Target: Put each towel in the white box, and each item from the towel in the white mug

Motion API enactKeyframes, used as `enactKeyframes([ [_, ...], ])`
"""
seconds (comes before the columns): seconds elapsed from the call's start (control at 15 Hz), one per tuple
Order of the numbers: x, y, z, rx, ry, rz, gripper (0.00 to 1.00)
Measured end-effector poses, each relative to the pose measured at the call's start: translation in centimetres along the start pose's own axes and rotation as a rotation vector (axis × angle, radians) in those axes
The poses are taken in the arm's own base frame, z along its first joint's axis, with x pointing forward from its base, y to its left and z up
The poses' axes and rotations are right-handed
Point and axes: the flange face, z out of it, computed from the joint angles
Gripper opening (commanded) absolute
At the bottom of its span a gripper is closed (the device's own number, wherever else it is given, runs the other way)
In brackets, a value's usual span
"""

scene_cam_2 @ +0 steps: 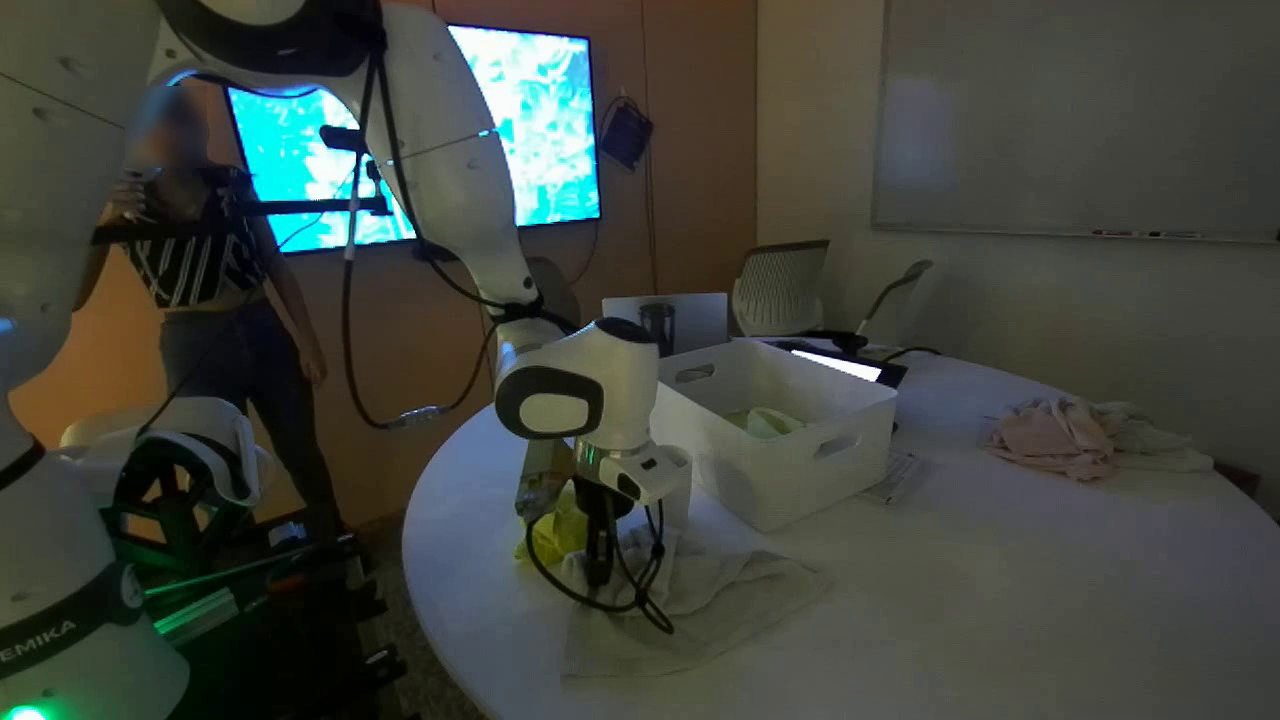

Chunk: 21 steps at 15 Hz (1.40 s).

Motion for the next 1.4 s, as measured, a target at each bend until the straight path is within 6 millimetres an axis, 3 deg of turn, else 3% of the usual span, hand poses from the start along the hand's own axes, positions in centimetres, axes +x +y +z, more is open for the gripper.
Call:
enactKeyframes([
  [0.2, 0.1, -0.4, -1.0, 0.004, 0.046, -0.001, 0.1],
  [0.4, -0.3, -1.0, -3.6, 0.005, 0.119, 0.004, 0.1],
  [1.4, -5.3, -6.2, -23.6, -0.027, 0.485, -0.114, 0.1],
])
